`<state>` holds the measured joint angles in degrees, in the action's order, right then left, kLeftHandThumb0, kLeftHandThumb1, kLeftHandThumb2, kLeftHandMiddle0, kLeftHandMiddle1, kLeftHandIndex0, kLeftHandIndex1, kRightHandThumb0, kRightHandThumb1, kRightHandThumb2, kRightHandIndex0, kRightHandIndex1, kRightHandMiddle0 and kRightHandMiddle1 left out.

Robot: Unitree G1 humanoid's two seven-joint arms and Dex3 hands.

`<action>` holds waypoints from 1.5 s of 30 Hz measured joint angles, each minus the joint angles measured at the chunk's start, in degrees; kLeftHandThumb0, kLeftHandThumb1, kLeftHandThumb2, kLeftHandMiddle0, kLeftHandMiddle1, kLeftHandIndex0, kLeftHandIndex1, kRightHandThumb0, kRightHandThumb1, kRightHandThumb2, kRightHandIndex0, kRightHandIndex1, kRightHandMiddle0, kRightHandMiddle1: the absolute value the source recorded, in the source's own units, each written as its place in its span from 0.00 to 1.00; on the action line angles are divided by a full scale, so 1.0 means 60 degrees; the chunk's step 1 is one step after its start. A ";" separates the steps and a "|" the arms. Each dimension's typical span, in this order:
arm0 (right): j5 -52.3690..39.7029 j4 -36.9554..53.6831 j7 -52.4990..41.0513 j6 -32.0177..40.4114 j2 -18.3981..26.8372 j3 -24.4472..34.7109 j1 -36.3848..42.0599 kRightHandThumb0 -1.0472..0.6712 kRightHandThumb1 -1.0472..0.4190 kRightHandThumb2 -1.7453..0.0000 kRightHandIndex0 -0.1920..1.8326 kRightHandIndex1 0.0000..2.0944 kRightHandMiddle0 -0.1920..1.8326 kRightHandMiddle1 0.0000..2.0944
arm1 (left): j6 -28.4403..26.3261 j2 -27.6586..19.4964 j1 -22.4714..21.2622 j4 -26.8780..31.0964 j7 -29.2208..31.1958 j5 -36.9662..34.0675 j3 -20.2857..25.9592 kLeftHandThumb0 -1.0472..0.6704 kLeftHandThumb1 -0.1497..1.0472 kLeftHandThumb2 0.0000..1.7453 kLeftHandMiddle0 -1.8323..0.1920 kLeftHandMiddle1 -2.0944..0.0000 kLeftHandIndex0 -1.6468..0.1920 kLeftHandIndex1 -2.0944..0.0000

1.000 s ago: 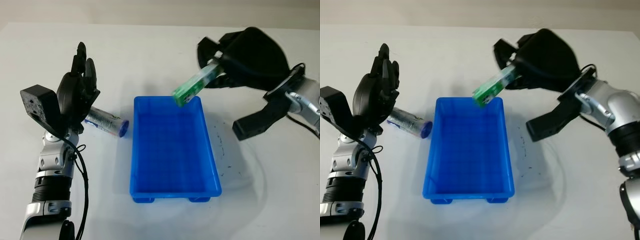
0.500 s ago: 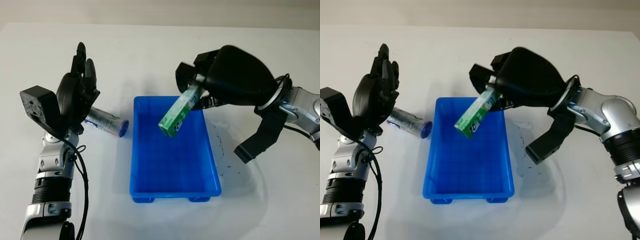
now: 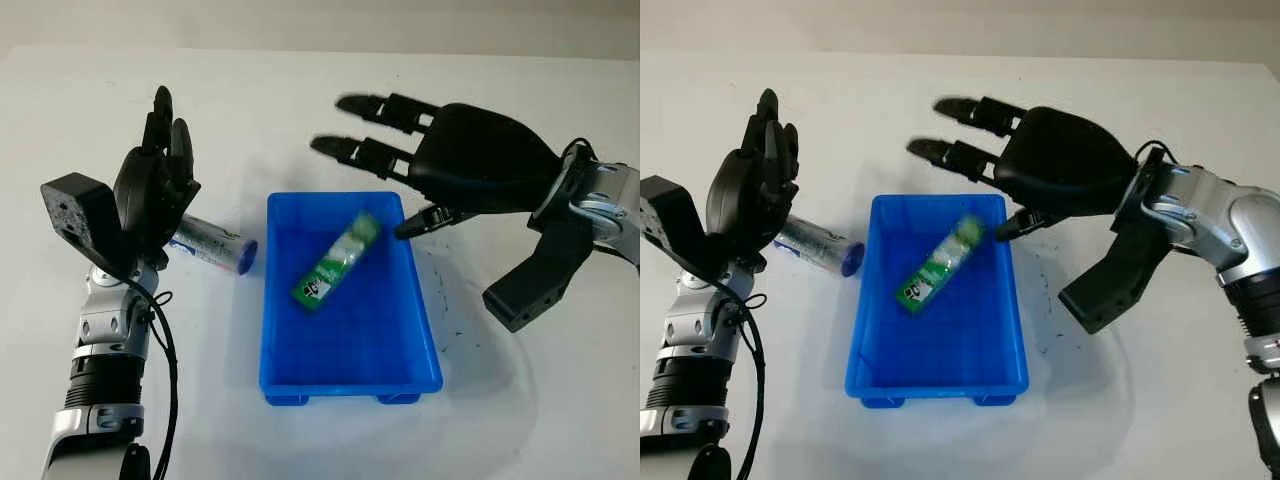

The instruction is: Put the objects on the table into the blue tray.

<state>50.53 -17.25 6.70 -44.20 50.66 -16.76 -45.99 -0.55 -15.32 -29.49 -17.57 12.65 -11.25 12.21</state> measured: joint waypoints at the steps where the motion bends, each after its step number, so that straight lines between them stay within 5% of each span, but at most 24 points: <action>1: 0.0050 -0.0081 0.0290 -0.0007 -0.0048 0.0042 0.0026 0.25 0.00 0.79 0.00 0.00 0.00 0.00 | 0.0002 0.0003 0.0000 0.0000 -0.0005 0.0004 0.0000 0.18 1.00 0.40 1.00 1.00 1.00 1.00; 5: -0.0541 -0.0583 0.0759 0.0084 -0.0387 0.0327 0.0158 0.20 0.00 0.76 0.00 0.00 0.00 0.00 | 0.0004 0.0013 0.0000 -0.0006 -0.0004 0.0000 -0.0001 0.18 1.00 0.40 1.00 1.00 1.00 1.00; 10: -0.3827 -0.0969 -0.0564 0.1356 -0.1490 0.1269 0.0774 0.18 0.00 0.73 0.00 0.00 0.00 0.00 | 0.0017 0.0047 0.0000 -0.0014 0.0004 -0.0003 -0.0001 0.18 1.00 0.40 1.00 1.00 1.00 1.00; 14: -0.6729 -0.0893 -0.1821 0.3776 -0.2774 0.2353 0.1512 0.17 0.00 0.65 0.00 0.00 0.00 0.00 | 0.0015 0.0060 0.0004 -0.0008 0.0014 -0.0003 -0.0004 0.18 1.00 0.40 1.00 1.00 1.00 1.00; 21: -0.9468 -0.0122 -0.2800 0.6830 -0.4371 0.3449 0.2764 0.19 0.00 0.60 0.00 0.00 0.00 0.00 | 0.0015 0.0050 0.0018 0.0001 0.0072 -0.0018 0.0001 0.18 1.00 0.40 1.00 1.00 1.00 1.00; 29: -0.9941 0.0527 -0.2490 0.8295 -0.4938 0.4121 0.3122 0.17 0.00 0.58 0.00 0.00 0.00 0.00 | 0.0015 0.0031 0.0023 0.0001 0.0077 -0.0018 0.0008 0.18 1.00 0.40 1.00 1.00 1.00 1.00; 45: -0.9879 0.0282 -0.2109 0.8392 -0.5283 0.4487 0.3051 0.17 0.00 0.57 0.00 0.00 0.00 0.00 | -0.0229 -0.0170 0.0023 0.0206 0.0117 -0.0012 0.0018 0.17 1.00 0.38 1.00 1.00 1.00 1.00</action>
<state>-8.74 -15.56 -5.96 6.15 18.96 10.17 -27.68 -1.93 -16.34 -29.35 -16.33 13.36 -11.32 12.32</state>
